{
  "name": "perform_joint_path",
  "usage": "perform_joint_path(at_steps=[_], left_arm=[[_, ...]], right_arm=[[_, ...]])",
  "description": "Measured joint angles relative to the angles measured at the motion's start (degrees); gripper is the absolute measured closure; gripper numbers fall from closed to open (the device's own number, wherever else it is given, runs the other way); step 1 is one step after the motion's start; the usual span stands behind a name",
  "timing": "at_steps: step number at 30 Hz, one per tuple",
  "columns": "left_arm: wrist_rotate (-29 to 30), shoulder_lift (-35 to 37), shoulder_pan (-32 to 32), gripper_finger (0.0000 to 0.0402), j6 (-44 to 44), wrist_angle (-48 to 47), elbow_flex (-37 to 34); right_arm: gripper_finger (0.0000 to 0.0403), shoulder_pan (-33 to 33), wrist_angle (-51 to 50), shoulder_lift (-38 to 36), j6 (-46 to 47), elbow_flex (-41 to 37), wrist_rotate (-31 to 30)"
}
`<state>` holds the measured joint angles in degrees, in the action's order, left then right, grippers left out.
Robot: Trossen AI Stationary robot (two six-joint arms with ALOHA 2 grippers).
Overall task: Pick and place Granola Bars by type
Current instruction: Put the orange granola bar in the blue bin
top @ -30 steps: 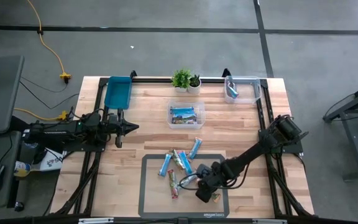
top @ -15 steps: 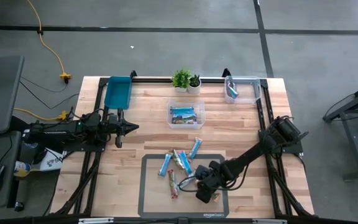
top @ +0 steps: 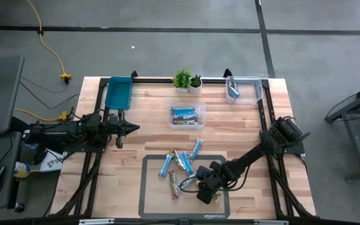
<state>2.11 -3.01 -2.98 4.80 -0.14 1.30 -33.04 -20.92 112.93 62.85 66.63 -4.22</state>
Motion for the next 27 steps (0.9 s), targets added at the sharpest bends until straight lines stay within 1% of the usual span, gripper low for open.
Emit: perform_joint_path(at_steps=[4,7,14,21,27], left_arm=[[0.0,0.0,0.0,0.0400,0.0,0.0,0.0],[0.0,0.0,0.0,0.0400,0.0,0.0,0.0],[0.0,0.0,0.0,0.0400,0.0,0.0,0.0],[0.0,0.0,0.0,0.0400,0.0,0.0,0.0],[0.0,0.0,0.0,0.0400,0.0,0.0,0.0]], right_arm=[[0.0338,0.1,0.1,-1.9,-0.7,-0.1,0.0],[0.0341,0.1,0.4,-3.2,-1.9,-0.3,0.7],[0.0342,0.0,7.2,-5.7,-4.9,-0.2,2.6],[0.0347,0.6,20.7,-7.9,-10.3,-0.1,2.2],[0.0348,3.8,35.8,-10.3,-16.6,-0.1,1.6]])
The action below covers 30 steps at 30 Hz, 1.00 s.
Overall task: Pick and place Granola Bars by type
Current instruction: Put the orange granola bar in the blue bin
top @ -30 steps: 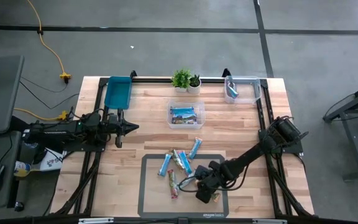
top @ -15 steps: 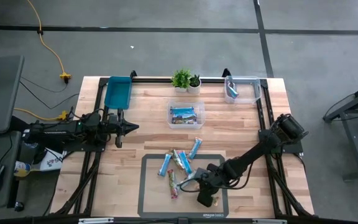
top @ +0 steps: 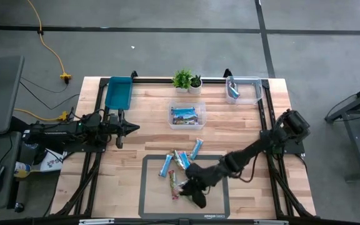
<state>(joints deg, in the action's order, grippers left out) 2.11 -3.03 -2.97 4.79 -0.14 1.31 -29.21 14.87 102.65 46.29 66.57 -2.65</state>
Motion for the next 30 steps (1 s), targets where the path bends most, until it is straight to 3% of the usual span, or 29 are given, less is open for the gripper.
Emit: perform_joint_path(at_steps=[7,12,17,22,30], left_arm=[[0.0,0.0,0.0,0.0400,0.0,0.0,0.0],[0.0,0.0,0.0,0.0400,0.0,0.0,0.0],[0.0,0.0,0.0,0.0400,0.0,0.0,0.0],[0.0,0.0,0.0,0.0400,0.0,0.0,0.0],[0.0,0.0,0.0,0.0400,0.0,0.0,0.0]], right_arm=[[0.0348,5.7,15.6,-1.1,-8.8,0.0,-0.4],[0.0348,11.1,20.9,-1.1,-11.1,0.2,-0.4],[0.0348,16.5,18.1,-1.1,-17.2,5.3,-0.4],[0.0348,22.2,7.3,-1.1,-23.6,14.5,0.1],[0.0348,32.1,1.1,-1.0,-25.9,23.8,3.9]])
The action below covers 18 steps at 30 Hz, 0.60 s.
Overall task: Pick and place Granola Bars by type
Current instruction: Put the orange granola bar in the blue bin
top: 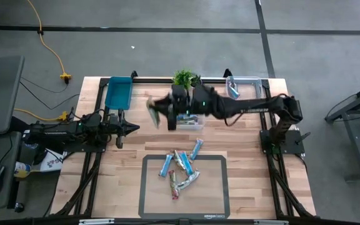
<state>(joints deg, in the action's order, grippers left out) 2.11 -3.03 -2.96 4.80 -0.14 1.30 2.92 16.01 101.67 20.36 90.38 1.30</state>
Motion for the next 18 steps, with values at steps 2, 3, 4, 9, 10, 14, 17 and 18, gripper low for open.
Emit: perform_joint_path(at_steps=[2,3,4,9,10,14,17,18], left_arm=[[0.0,0.0,0.0,0.0400,0.0,0.0,0.0],[0.0,0.0,0.0,0.0400,0.0,0.0,0.0],[0.0,0.0,0.0,0.0400,0.0,0.0,0.0],[0.0,0.0,0.0,0.0400,0.0,0.0,0.0],[0.0,0.0,0.0,0.0400,0.0,0.0,0.0],[0.0,0.0,0.0,0.0400,0.0,0.0,0.0],[0.0,0.0,0.0,0.0400,0.0,0.0,0.0],[0.0,0.0,0.0,0.0400,0.0,0.0,0.0]], right_arm=[[0.0348,2.3,0.1,0.3,0.0,1.6,1.3],[0.0348,3.3,0.1,0.7,0.0,2.3,2.0],[0.0348,4.3,0.2,1.3,0.1,3.2,2.3],[0.0348,7.9,0.5,5.5,0.7,8.2,3.9],[0.0348,8.3,0.6,6.8,1.2,9.7,4.5],[0.0348,9.6,0.9,13.4,1.7,18.4,6.6],[0.0348,10.5,0.8,19.2,2.3,26.4,8.3],[0.0348,10.9,0.7,21.3,2.9,29.3,8.8]])
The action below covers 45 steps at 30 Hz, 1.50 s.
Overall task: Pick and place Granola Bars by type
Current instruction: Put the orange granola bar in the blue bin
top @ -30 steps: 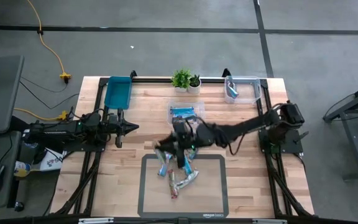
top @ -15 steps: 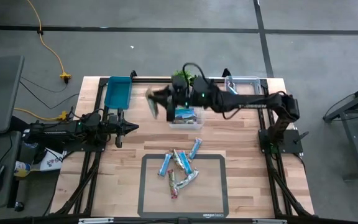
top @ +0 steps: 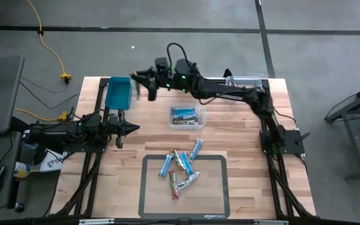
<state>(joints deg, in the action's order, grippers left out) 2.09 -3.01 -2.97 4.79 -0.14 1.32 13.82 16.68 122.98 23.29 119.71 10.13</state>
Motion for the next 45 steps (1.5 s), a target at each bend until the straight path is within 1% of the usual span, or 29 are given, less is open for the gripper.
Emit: perform_joint_path(at_steps=[5,6,7,8,11,13,19,25,28,33,38,45], left_arm=[[0.0,0.0,0.0,0.0400,0.0,0.0,0.0],[0.0,0.0,0.0,0.0400,0.0,0.0,0.0],[0.0,-0.1,0.0,0.0400,0.0,0.0,0.0],[0.0,-0.1,0.0,0.0400,0.0,0.0,0.0],[0.0,-0.1,0.0,0.0400,0.0,0.0,0.0],[0.0,-0.1,0.0,0.0400,0.0,0.0,0.0],[0.0,-0.1,0.0,0.0400,0.0,0.0,0.0],[0.0,-0.1,0.0,0.0400,0.0,0.0,0.0],[0.0,-0.1,0.0,0.0400,0.0,0.0,0.0],[0.0,-0.1,0.0,0.0400,0.0,0.0,0.0],[0.0,-0.1,0.0,0.0400,0.0,0.0,0.0],[0.0,-0.1,0.0,0.0400,0.0,0.0,0.0]], right_arm=[[0.0348,2.0,-3.3,11.3,2.1,15.5,2.2],[0.0348,2.4,-0.6,12.1,2.9,14.8,2.5],[0.0348,3.0,4.1,12.3,4.6,12.1,2.2],[0.0348,3.6,5.8,12.3,6.5,10.0,1.9],[0.0348,5.8,6.0,12.3,8.7,5.7,-0.5],[0.0348,7.1,6.1,12.3,9.1,3.7,-0.8],[0.0349,9.7,6.3,12.3,9.2,1.3,-2.0],[0.0359,10.4,10.2,15.7,10.2,2.5,-4.9],[0.0359,10.2,11.3,18.5,11.4,4.2,-4.4],[0.0356,9.4,11.5,23.6,14.3,9.3,-2.8],[0.0360,8.2,11.4,28.0,15.9,15.0,-2.4],[0.0358,7.3,11.8,28.6,16.7,14.5,-1.2]])
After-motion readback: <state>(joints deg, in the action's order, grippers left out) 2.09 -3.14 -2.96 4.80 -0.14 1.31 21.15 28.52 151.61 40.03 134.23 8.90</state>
